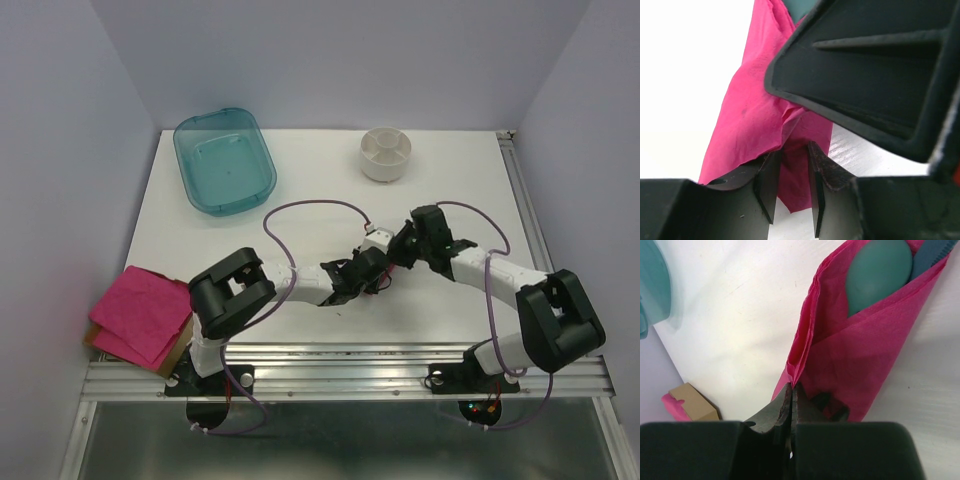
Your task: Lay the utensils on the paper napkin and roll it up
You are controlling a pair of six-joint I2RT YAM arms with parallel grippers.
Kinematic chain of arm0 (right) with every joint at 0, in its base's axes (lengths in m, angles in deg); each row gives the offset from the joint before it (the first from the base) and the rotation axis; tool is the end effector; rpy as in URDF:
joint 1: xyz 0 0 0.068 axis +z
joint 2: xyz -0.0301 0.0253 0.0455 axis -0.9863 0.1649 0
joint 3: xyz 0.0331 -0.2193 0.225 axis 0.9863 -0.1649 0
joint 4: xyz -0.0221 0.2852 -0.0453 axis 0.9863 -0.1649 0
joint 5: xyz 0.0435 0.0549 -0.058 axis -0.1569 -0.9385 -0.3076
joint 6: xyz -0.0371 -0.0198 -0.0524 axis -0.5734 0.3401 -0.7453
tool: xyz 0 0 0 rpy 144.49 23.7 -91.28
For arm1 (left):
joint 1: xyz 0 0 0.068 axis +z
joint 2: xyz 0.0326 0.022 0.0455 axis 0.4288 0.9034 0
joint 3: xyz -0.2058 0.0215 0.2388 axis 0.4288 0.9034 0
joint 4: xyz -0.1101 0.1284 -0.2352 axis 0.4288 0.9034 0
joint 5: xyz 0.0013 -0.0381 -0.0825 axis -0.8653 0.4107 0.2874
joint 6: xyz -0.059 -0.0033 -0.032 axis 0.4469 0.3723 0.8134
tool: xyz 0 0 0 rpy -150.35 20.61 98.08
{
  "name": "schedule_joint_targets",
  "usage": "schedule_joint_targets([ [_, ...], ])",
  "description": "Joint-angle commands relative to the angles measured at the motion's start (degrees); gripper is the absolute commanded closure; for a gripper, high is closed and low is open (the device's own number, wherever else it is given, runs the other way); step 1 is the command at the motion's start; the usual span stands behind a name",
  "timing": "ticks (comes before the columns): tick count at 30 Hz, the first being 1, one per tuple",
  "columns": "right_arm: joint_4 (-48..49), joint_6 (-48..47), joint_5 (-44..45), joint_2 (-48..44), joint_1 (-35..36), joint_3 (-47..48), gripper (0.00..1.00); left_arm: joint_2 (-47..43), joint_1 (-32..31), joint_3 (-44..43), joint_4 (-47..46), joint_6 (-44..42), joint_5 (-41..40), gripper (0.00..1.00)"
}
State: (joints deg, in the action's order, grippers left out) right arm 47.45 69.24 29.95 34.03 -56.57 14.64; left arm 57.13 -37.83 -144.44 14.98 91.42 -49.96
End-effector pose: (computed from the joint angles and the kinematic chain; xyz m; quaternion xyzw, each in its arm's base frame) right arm 0.2795 0.1328 0.1947 0.2539 0.8828 0.3103 0.2450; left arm 0.2156 -0.3902 0.1711 0.2197 0.8485 -0.2193 0.4285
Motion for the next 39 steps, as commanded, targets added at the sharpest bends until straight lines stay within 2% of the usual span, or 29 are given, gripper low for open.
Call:
schedule_joint_targets([
  [1,-2.29,-1.45,3.30,-2.48,-0.39,-0.46,0.99,0.85,0.99,0.77,2.68,0.38,0.07,0.61],
  [18,-5.63,-0.57,7.17,-8.11,-0.39,-7.22,0.99,1.20,1.52,-0.46,5.50,-0.32,-0.11,0.62],
  [39,-0.98,2.50,8.14,-5.65,-0.30,-14.87,0.99,0.85,1.52,-1.95,6.55,-0.41,0.86,0.62],
])
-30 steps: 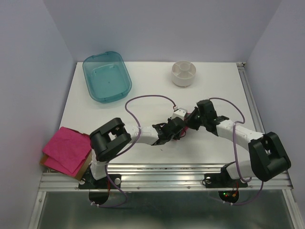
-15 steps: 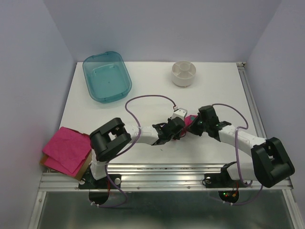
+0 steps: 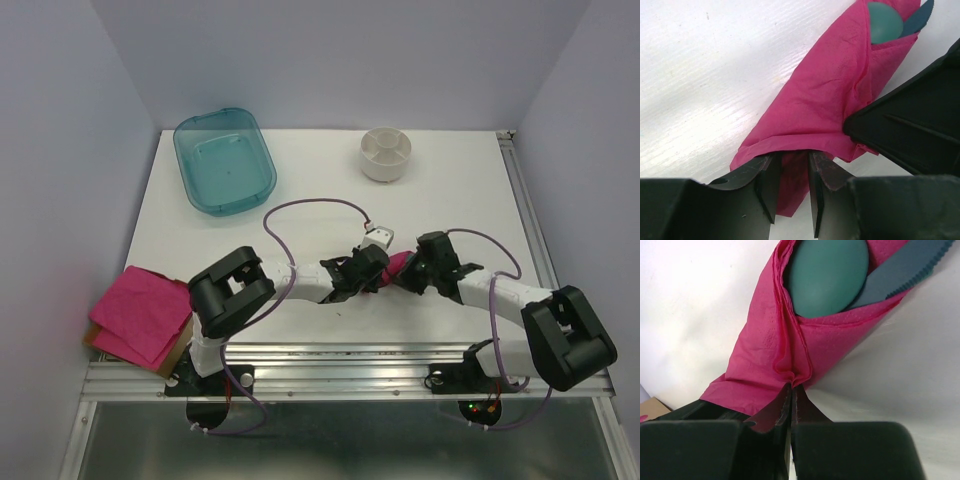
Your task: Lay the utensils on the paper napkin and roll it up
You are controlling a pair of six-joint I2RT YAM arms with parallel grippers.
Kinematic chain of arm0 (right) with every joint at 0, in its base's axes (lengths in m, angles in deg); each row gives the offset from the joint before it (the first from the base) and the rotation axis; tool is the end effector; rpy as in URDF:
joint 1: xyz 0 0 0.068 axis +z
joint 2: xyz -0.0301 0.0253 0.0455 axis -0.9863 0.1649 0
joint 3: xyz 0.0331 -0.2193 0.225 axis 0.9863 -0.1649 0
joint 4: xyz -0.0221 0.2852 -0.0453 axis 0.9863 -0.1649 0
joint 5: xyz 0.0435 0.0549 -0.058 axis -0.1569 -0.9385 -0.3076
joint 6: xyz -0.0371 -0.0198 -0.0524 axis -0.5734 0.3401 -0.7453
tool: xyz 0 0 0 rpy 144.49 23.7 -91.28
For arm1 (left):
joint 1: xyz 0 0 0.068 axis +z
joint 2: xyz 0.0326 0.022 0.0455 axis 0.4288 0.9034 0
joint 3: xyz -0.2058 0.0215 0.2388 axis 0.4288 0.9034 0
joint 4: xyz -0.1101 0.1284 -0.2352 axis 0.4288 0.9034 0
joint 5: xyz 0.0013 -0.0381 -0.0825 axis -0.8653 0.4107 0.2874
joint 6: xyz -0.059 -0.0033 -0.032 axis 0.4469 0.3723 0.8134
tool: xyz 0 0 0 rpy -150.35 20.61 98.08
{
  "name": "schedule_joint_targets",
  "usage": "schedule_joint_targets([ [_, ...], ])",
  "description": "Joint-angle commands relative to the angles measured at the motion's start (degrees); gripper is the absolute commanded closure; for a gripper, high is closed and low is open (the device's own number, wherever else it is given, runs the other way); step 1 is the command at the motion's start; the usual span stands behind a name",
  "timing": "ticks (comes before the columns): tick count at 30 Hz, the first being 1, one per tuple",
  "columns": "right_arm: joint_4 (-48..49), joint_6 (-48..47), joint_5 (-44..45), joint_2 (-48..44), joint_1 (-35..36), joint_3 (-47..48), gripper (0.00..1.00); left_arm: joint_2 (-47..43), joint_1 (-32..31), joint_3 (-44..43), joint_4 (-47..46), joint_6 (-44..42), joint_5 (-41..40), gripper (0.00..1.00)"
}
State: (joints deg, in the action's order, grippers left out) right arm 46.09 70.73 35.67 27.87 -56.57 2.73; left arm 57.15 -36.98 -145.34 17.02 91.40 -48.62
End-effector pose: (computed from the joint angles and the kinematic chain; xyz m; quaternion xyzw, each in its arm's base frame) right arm 0.2283 0.1042 0.1527 0.2930 0.8961 0.2416 0.2297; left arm 0.2210 -0.3888 0.1722 0.2219 0.8538 -0.2174 0.4177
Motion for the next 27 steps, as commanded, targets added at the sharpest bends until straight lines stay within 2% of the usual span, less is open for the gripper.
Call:
schedule_joint_targets([
  [1,0.91,1.28,2.41,0.60,-0.30,-3.83,0.99,0.39,0.67,-0.97,4.52,-0.39,-0.30,0.62],
  [6,2.14,2.16,4.26,2.01,-0.30,-4.46,0.99,-2.60,0.58,-0.18,3.90,-0.74,2.33,0.64],
  [11,2.14,1.90,6.36,3.76,-0.30,-2.79,0.99,-8.30,0.49,1.14,5.22,-0.65,4.89,0.72],
  [17,2.84,0.14,6.37,6.75,-0.39,-0.24,0.99,-13.76,0.49,2.02,7.59,-0.65,3.31,0.74],
  [18,3.11,0.05,6.37,7.10,-0.39,0.02,0.99,-14.29,0.58,2.28,7.94,-0.74,2.96,0.73],
  [19,3.19,-0.21,6.19,7.46,-0.39,0.55,0.99,-15.42,0.49,2.37,8.38,-1.17,1.65,0.63],
  [22,3.46,-0.74,5.93,7.90,-0.30,1.17,0.99,-16.84,0.49,3.69,8.30,-2.67,-1.78,0.46],
  [24,3.63,-0.92,5.58,7.99,-0.39,1.26,0.99,-17.54,1.28,4.30,7.77,-4.60,-2.32,0.43],
  [27,3.46,-1.27,5.49,7.99,-0.30,1.70,0.99,-17.46,5.14,5.70,4.53,-5.66,2.14,0.44],
])
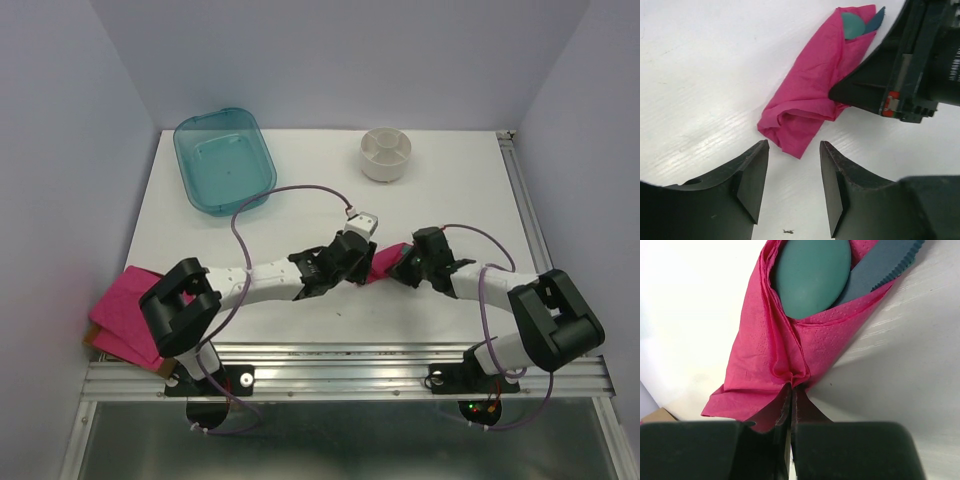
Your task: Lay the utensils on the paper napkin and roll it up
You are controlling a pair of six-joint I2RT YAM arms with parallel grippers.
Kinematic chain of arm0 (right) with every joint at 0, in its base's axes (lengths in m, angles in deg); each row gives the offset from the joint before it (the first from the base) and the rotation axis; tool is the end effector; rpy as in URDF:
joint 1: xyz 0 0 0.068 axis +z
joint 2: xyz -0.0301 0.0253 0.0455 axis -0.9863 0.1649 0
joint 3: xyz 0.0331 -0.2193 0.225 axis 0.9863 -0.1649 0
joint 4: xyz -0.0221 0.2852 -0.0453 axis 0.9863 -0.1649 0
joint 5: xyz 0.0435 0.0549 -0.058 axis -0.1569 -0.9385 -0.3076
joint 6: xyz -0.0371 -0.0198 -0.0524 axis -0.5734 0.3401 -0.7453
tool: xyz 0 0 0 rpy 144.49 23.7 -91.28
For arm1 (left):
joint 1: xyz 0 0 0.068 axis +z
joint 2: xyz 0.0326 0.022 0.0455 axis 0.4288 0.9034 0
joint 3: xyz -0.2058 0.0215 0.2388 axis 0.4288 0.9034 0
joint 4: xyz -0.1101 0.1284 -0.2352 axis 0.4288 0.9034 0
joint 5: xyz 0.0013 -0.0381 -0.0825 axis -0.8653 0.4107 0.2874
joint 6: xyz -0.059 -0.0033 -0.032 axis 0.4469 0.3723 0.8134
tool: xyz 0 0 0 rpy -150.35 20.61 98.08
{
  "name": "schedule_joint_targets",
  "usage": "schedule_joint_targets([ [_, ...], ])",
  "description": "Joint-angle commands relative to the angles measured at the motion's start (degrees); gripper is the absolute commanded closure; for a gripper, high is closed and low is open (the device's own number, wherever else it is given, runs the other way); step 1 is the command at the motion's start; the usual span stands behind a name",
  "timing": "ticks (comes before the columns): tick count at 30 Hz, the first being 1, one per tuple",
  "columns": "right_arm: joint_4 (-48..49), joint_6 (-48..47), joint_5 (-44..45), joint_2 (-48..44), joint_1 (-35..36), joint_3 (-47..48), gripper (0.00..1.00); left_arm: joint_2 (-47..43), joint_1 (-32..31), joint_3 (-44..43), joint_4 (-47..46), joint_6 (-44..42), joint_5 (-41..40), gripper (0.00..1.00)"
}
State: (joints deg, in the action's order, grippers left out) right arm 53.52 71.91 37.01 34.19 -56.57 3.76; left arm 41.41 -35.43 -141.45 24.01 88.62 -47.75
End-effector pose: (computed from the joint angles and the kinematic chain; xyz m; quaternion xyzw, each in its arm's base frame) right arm 0.2482 0.1117 0.1421 0.3036 0.8860 0.2479 0.2476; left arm 0.2069 -0.3405 0.2465 0.2231 0.8340 -0.2333 0.4475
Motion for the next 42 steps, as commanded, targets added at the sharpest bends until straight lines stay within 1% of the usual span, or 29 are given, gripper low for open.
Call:
schedule_joint_targets([
  [1,-3.97,-2.54,4.16,1.58,-0.30,0.58,0.99,-1.63,4.56,2.26,-3.35,-2.88,2.16,0.45],
  [2,-3.89,-2.62,4.16,1.58,-0.30,0.58,0.99,-1.55,5.96,2.52,-5.18,-3.06,2.86,0.45],
  [4,-3.97,-2.80,3.98,1.49,-0.30,0.67,0.99,-1.02,6.59,2.79,-7.04,-3.94,3.57,0.46],
  [8,-3.88,-2.80,3.72,1.58,-0.30,0.93,0.99,1.17,7.90,1.21,-8.71,-4.90,5.42,0.48],
  [12,-4.06,-2.98,3.63,1.85,-0.30,1.37,0.99,3.11,7.91,-1.16,-9.24,-4.82,5.86,0.49],
  [15,-4.15,-2.98,3.45,1.85,-0.30,1.55,0.99,3.90,7.91,-1.87,-9.68,-4.73,6.39,0.54],
  [16,-4.06,-2.98,3.45,1.85,-0.39,1.46,0.99,4.34,7.91,-2.31,-9.60,-4.64,6.39,0.58],
  [19,-4.15,-3.06,3.45,2.11,-0.30,1.46,0.99,5.39,7.91,-2.66,-9.68,-4.64,7.18,0.62],
  [24,-3.89,-2.98,3.19,2.37,-0.30,1.46,0.99,6.89,7.91,-2.66,-12.14,-4.64,8.58,0.62],
  [28,-3.71,-2.80,3.10,2.64,-0.30,1.46,0.99,9.26,7.91,-3.89,-12.41,-4.47,10.07,0.62],
  [29,-3.80,-2.80,3.10,2.64,-0.30,1.55,0.99,9.53,7.91,-3.81,-12.49,-4.47,10.34,0.63],
  [30,-3.88,-2.80,3.10,2.81,-0.30,1.55,0.99,9.53,7.91,-3.46,-12.67,-4.03,10.95,0.69],
  [31,-3.97,-2.80,3.10,2.81,-0.30,1.55,0.99,9.53,7.91,-3.02,-12.85,-4.03,11.22,0.69],
  [32,-4.06,-2.63,3.19,2.73,-0.39,1.72,0.99,9.18,7.82,-2.49,-13.37,-3.68,11.48,0.76],
  [33,-4.15,-2.71,3.19,2.73,-0.30,1.64,0.99,9.00,7.82,-1.44,-13.55,-3.59,11.92,0.81],
  [34,-4.23,-2.71,3.28,2.81,-0.39,1.72,0.99,8.65,7.38,-0.91,-13.72,-3.33,11.92,0.89],
  [35,-4.24,-2.54,3.36,2.81,-0.39,1.72,0.99,8.39,7.03,-0.29,-14.07,-3.24,12.01,0.93],
  [37,-4.32,-2.63,3.45,2.73,-0.30,1.72,0.99,8.21,6.50,1.55,-14.25,-2.97,11.31,0.98],
  [39,-4.24,-2.54,3.45,2.81,-0.30,1.81,0.99,8.21,5.54,2.52,-14.34,-2.27,10.78,1.00],
  [42,-4.32,-2.54,3.45,3.16,-0.39,1.90,0.99,8.12,3.35,4.45,-14.17,-2.09,8.68,1.00],
])
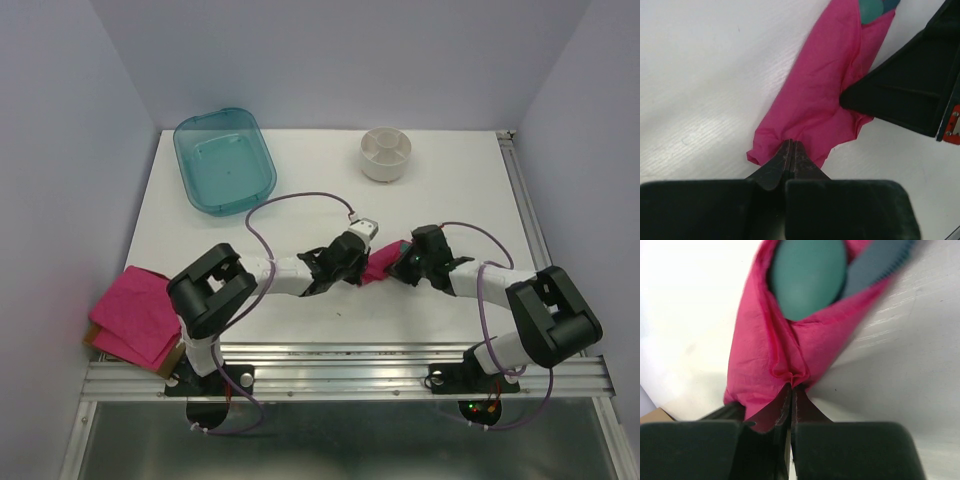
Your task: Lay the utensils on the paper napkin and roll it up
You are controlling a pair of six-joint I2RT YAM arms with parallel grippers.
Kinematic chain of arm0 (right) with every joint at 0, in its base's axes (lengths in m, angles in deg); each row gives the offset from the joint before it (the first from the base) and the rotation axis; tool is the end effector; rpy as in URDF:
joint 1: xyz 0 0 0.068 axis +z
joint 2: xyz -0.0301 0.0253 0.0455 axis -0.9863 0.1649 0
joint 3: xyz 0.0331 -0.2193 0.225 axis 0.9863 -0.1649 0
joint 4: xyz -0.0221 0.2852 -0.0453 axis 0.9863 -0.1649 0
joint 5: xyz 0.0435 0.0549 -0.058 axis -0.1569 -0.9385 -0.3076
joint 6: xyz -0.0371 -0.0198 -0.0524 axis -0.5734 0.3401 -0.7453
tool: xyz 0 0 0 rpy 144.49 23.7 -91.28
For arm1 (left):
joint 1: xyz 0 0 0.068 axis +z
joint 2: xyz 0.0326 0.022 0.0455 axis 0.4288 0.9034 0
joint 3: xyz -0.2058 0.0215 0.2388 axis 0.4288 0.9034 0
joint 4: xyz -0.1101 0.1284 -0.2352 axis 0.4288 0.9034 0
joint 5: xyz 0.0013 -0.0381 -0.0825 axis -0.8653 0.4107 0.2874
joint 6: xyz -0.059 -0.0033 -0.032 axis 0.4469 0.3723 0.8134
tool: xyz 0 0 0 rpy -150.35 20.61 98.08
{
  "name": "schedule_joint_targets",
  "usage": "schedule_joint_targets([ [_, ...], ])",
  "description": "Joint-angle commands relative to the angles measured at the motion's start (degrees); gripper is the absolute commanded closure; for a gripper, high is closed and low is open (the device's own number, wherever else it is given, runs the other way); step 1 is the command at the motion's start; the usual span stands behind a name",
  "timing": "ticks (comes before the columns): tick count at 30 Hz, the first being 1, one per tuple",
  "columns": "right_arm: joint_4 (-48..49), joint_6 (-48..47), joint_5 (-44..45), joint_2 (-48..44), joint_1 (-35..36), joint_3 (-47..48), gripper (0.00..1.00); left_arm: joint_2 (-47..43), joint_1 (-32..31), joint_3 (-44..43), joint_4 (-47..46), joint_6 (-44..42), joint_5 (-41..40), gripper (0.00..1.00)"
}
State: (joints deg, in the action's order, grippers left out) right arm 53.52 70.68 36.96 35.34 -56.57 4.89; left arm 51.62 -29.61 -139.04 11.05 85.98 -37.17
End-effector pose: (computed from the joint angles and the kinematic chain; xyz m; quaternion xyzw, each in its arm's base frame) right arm 0.2537 0.1142 0.1429 0.2940 0.8893 0.2454 0.2499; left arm 0.2472 -0.3445 0.1854 0.2449 0.8315 -0.2675 0.4207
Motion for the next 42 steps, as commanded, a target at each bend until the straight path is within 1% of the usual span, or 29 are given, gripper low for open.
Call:
schedule_joint_targets([
  [1,-4.24,-1.31,3.50,2.09,-0.30,0.76,0.99,-1.82,-2.83,2.40,-1.20,0.81,-2.86,1.00],
  [7,-4.59,-0.96,3.85,2.09,-0.30,0.76,0.99,-1.91,-3.18,5.48,-2.26,3.18,-2.70,1.00],
  [13,-4.76,-1.31,4.11,2.62,-0.30,1.11,0.99,-7.25,-3.27,6.80,1.08,3.63,-7.17,1.00],
  [16,-5.03,-1.66,4.20,2.89,-0.30,1.38,0.99,-9.20,-3.27,6.71,3.27,3.37,-8.67,0.96],
  [19,-5.03,-2.02,3.94,3.15,-0.30,1.47,0.99,-11.92,-3.01,5.75,5.47,3.37,-9.11,0.88],
  [21,-5.11,-2.28,3.85,2.97,-0.30,1.47,0.99,-12.54,-2.66,4.44,6.78,3.02,-9.38,0.86],
  [22,-5.38,-2.45,3.85,2.71,-0.30,1.55,0.99,-12.72,-2.39,3.90,7.58,2.66,-9.81,0.83],
  [24,-5.64,-2.89,3.76,2.62,-0.39,1.64,0.99,-12.46,-1.86,2.50,8.29,1.96,-10.17,0.78],
  [25,-5.73,-3.16,3.67,2.36,-0.30,1.64,0.99,-11.76,-1.34,1.01,8.55,0.91,-10.17,0.74],
  [29,-6.34,-3.95,3.67,2.01,-0.30,1.82,0.99,-8.77,-0.98,-3.56,9.87,-1.73,-10.69,0.60],
  [31,-6.52,-4.13,3.67,1.92,-0.30,1.82,0.99,-7.28,-0.98,-5.85,10.04,-2.26,-10.61,0.57],
  [34,-6.43,-3.86,3.67,1.66,-0.30,1.56,0.99,-4.20,-0.90,-8.04,9.87,-2.61,-10.08,0.57],
  [36,-6.35,-3.86,3.58,1.74,-0.30,1.47,0.99,-2.35,-0.98,-8.40,10.22,-2.26,-9.12,0.66],
  [37,-6.35,-3.78,3.58,1.83,-0.30,1.47,0.99,-2.09,-0.98,-8.14,10.22,-1.83,-8.94,0.74],
  [39,-6.43,-3.60,3.58,1.92,-0.30,1.56,0.99,-2.08,-0.98,-6.14,9.78,-0.25,-8.41,0.81],
  [40,-6.43,-3.51,3.50,2.01,-0.39,1.56,0.99,-2.69,-0.98,-5.34,9.61,0.28,-8.32,0.87],
  [42,-6.35,-3.42,3.58,2.01,-0.30,1.56,0.99,-3.31,-0.98,-3.49,8.82,1.34,-8.24,0.90],
])
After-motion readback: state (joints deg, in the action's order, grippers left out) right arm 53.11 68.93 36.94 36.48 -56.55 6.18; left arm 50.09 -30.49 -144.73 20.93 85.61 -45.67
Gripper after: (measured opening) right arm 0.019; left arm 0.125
